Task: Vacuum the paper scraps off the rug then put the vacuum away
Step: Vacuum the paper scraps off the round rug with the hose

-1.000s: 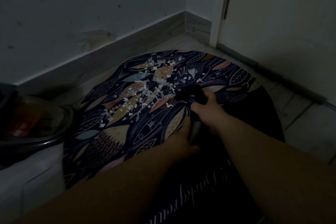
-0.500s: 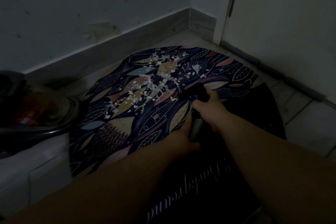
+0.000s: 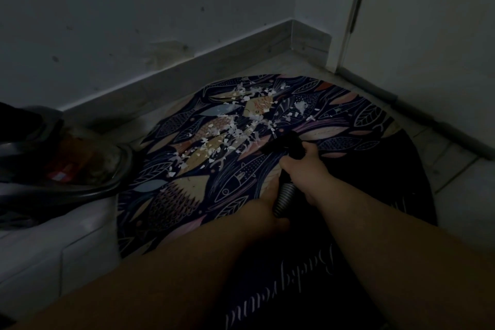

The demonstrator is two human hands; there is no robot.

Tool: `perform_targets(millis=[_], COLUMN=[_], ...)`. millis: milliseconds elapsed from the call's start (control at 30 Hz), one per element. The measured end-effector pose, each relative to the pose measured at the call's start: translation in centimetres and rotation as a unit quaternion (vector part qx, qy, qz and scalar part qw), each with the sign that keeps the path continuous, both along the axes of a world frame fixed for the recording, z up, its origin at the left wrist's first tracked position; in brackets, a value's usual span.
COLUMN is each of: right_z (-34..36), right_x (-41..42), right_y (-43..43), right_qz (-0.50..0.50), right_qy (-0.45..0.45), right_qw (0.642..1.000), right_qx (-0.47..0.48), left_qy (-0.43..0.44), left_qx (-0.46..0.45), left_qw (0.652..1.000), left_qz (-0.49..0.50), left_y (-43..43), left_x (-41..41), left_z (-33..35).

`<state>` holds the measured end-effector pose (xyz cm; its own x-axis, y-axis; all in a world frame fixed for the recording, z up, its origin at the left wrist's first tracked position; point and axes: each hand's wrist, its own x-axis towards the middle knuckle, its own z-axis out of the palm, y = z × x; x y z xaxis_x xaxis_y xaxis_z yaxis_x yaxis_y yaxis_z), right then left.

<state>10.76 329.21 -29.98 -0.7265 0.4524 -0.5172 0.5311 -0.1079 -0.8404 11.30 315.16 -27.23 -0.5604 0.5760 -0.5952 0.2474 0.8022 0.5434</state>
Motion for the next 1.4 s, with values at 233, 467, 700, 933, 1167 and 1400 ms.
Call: perform_targets(millis=[233,467,700,933,1167,1400], right_z=[-0.3,-0.8,-1.0,-1.3,-2.0,-3.2], right_x=[0.1,0.2,-0.1,0.0,-0.2,-0.8], right_y=[2.8,5.9,8.9,11.5,14.3,16.5], right_qz=[-0.017,-0.047,-0.071,-0.098,-0.150,-0.102], right_qy=[-0.008,0.001,-0.008,0.015,0.046,0.041], right_qw=[1.000,0.999,0.997,0.995,0.983,0.986], right_qx=[0.001,-0.001,-0.013,-0.013,-0.096,-0.126], left_qy=[-0.025,-0.021,-0.022,-0.018,0.006,0.003], left_qx=[0.007,-0.009,-0.006,-0.014,-0.017,-0.023], left_qw=[1.000,0.999,0.998,0.998,0.997,0.996], left_qz=[-0.018,-0.041,-0.064,-0.060,-0.078,-0.081], left_y=[2.9,6.0,9.1,11.9,15.4,17.6], left_x=[-0.5,-1.3,-2.2,-2.8,-4.1,-4.8], left_z=[-0.1,-1.2,-1.8,-2.6,-2.8,-3.6])
